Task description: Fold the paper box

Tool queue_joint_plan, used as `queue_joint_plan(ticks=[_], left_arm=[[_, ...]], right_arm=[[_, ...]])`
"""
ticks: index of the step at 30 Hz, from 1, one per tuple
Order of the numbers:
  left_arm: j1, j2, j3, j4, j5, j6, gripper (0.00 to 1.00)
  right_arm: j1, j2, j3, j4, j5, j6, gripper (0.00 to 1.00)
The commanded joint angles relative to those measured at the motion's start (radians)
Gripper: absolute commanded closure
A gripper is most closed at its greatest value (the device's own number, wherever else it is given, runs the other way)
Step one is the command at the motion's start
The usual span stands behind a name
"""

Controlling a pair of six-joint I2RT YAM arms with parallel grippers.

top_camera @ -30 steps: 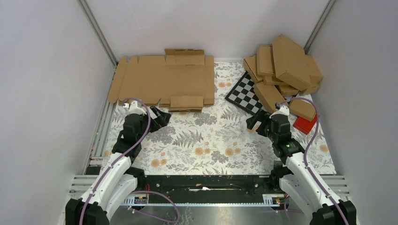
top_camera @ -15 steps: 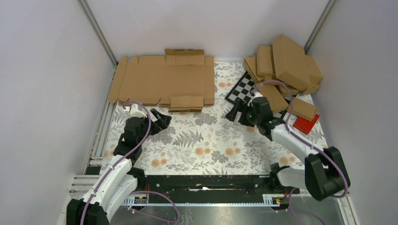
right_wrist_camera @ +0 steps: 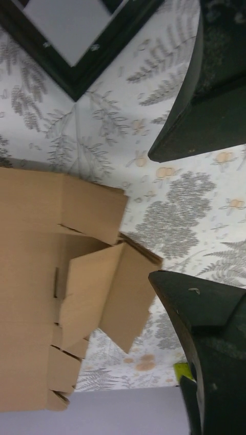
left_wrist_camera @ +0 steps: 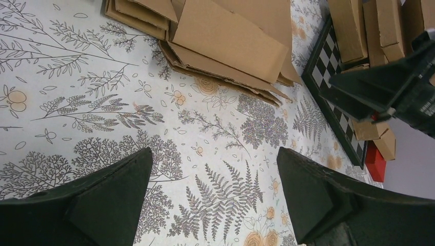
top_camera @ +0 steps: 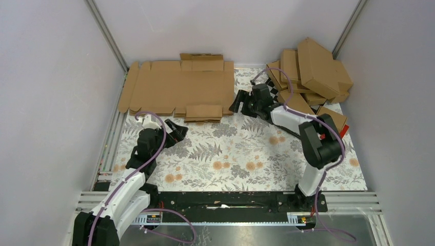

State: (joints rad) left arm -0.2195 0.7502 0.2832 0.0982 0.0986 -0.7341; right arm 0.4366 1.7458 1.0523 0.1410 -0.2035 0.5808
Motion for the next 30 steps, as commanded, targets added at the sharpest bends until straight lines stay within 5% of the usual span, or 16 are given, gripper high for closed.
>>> queue_joint_plan(ticks=[1, 13, 30], left_arm=[[0.002, 0.007, -0.006, 0.071, -0.031, -0.002, 0.01], [0.002, 0.045, -0.002, 0.104, -0.045, -0.004, 0.01], [0.002, 0.081, 0.005, 0.120, -0.033, 0.004, 0.01]], right_arm=[[0.003, 0.136, 0.156, -0.019, -0.025, -0.025, 0.19], [-0.025, 0.389, 0.418, -0.087, -0.024, -0.018, 0.30], [-0.024, 0.334, 0.361, 0.061, -0.128, 0.015, 0.41]])
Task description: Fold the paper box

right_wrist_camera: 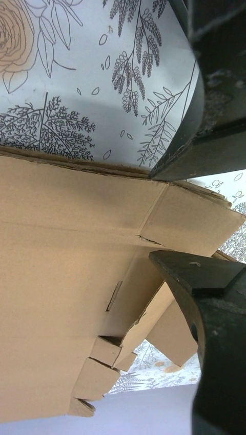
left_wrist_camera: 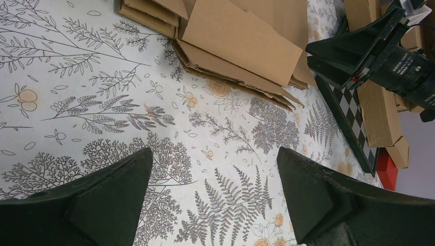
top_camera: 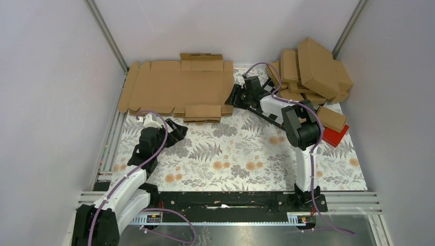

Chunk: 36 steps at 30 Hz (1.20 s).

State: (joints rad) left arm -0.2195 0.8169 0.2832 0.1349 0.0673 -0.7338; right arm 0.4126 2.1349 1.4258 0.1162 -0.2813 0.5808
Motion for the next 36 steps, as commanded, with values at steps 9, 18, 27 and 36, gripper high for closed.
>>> queue_joint_plan(ticks=[9, 18, 27, 36], left_arm=[[0.002, 0.018, 0.004, 0.084, 0.003, 0.008, 0.01], [0.002, 0.020, 0.004, 0.085, 0.004, 0.014, 0.01], [0.003, 0.019, 0.009, 0.085, 0.009, 0.017, 0.01], [0.002, 0.019, 0.007, 0.087, 0.011, 0.020, 0.01]], right_arm=[[0.000, -0.094, -0.064, 0.186, -0.066, 0.023, 0.41], [0.000, -0.081, -0.022, 0.214, -0.104, 0.041, 0.45], [0.001, -0.079, 0.001, 0.175, -0.063, 0.024, 0.46], [0.001, -0.069, 0.023, 0.175, -0.097, 0.025, 0.29]])
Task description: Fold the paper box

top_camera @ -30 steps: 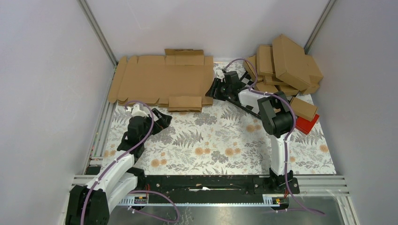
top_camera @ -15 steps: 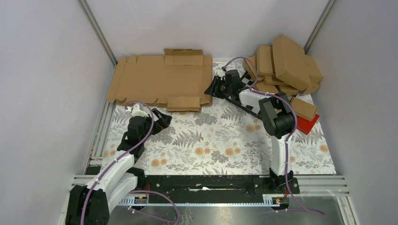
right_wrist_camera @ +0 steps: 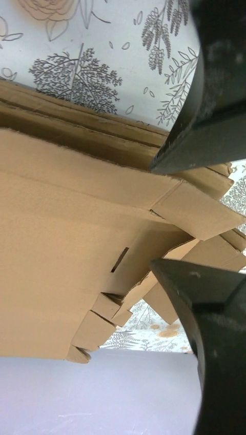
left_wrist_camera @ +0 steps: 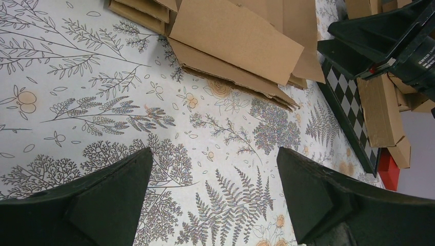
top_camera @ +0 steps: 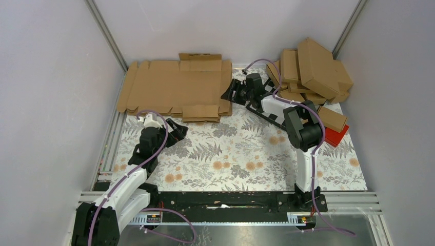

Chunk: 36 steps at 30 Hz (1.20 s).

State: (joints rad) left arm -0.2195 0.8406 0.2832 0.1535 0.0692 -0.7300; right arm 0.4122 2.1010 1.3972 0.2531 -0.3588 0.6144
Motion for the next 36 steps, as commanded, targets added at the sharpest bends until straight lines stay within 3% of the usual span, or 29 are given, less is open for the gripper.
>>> queue_joint_plan(ticks=[1, 3, 7, 10, 17, 28, 30, 32, 36], left_arm=[[0.002, -0.007, 0.007, 0.069, 0.010, 0.017, 0.01], [0.002, -0.009, 0.005, 0.069, 0.012, 0.016, 0.01], [0.002, -0.009, 0.004, 0.069, 0.013, 0.017, 0.01], [0.002, -0.009, 0.004, 0.069, 0.013, 0.016, 0.01], [0.002, -0.017, -0.002, 0.064, 0.011, 0.015, 0.01], [0.002, -0.035, -0.011, 0.057, 0.010, 0.018, 0.01], [0.002, -0.039, -0.012, 0.056, 0.011, 0.020, 0.01], [0.002, -0.044, -0.011, 0.054, 0.009, 0.023, 0.01], [0.003, -0.080, -0.021, 0.054, 0.010, 0.016, 0.01]], right_arm=[[0.001, -0.036, 0.052, 0.037, -0.021, -0.011, 0.26], [0.000, -0.037, 0.052, 0.037, -0.021, -0.015, 0.27], [0.000, -0.031, 0.049, 0.057, -0.050, 0.005, 0.41], [-0.002, -0.014, 0.049, 0.092, -0.083, 0.054, 0.44], [-0.017, 0.047, 0.078, 0.102, -0.106, 0.150, 0.38], [-0.036, 0.192, 0.226, 0.041, -0.119, 0.118, 0.42], [-0.036, 0.203, 0.263, 0.017, -0.118, 0.092, 0.58], [-0.036, 0.204, 0.302, -0.024, -0.114, 0.057, 0.82], [-0.043, 0.137, 0.315, -0.098, -0.073, -0.024, 0.92]])
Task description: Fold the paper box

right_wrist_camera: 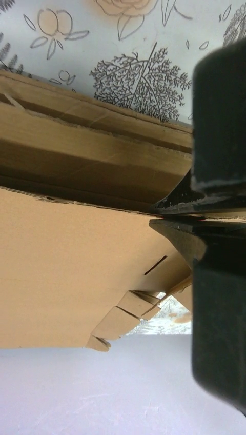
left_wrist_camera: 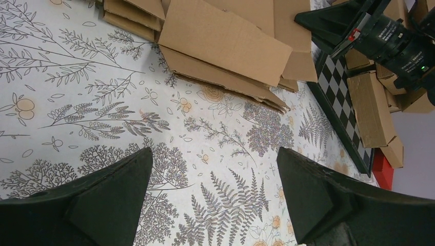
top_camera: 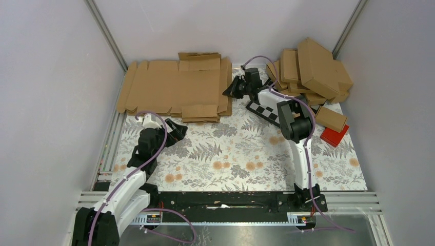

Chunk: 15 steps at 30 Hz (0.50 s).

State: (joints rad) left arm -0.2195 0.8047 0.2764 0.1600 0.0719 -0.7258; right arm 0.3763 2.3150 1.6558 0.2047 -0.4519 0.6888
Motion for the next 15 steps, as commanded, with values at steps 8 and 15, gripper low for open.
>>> queue_joint_plan(ticks=[8, 15], left_arm=[[0.003, -0.133, -0.045, 0.050, -0.013, -0.010, 0.01], [0.003, -0.194, -0.035, 0.006, -0.040, -0.033, 0.01]], right_arm=[[-0.055, -0.321, -0.075, -0.164, -0.014, -0.185, 1.00], [-0.053, -0.475, -0.133, -0.551, 0.047, -0.347, 1.00]])
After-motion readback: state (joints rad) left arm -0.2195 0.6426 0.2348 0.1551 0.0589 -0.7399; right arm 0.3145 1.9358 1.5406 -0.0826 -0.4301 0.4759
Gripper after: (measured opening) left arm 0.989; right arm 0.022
